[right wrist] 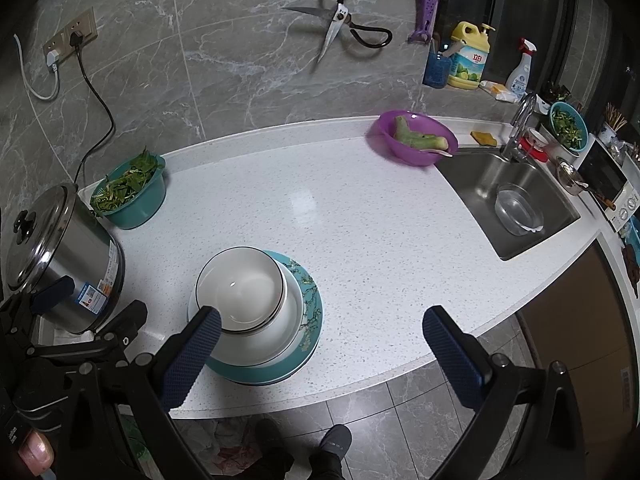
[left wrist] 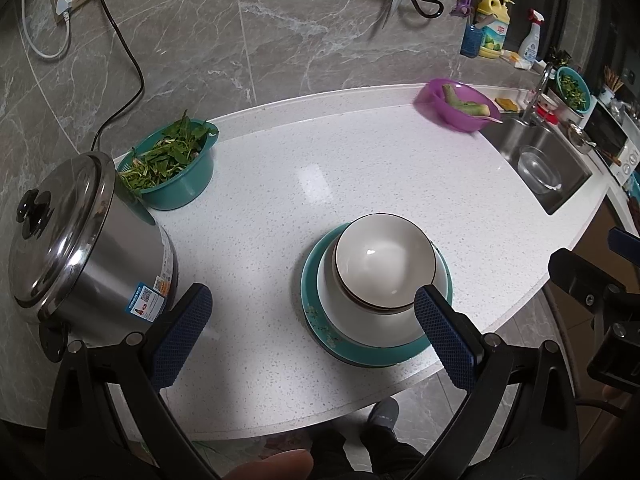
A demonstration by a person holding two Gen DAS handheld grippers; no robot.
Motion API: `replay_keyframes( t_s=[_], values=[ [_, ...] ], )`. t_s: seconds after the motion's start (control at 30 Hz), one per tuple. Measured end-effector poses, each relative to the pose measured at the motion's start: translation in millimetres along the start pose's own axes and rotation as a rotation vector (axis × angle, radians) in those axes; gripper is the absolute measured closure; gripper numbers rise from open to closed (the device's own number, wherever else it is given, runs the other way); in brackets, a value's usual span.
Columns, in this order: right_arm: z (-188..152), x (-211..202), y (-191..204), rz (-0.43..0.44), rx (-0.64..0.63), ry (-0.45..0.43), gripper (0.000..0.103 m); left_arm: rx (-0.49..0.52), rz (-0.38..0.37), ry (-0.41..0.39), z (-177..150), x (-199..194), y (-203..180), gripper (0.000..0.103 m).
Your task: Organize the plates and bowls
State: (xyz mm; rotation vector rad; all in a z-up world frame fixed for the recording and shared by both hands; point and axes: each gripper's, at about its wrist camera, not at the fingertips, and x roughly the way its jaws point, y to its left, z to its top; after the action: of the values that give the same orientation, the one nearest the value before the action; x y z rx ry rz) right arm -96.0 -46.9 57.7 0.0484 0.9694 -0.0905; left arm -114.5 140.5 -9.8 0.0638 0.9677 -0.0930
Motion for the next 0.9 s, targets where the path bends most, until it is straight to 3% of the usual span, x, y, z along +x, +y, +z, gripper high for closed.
replay_keyframes(
  t_s=[0.9],
  values=[
    [0.6, 8.6, 0.7, 0.024, -0.007, 0.006, 0.0, -0.008, 0.002, -0.002, -3.0, -0.4, 4.6, 0.0]
  ],
)
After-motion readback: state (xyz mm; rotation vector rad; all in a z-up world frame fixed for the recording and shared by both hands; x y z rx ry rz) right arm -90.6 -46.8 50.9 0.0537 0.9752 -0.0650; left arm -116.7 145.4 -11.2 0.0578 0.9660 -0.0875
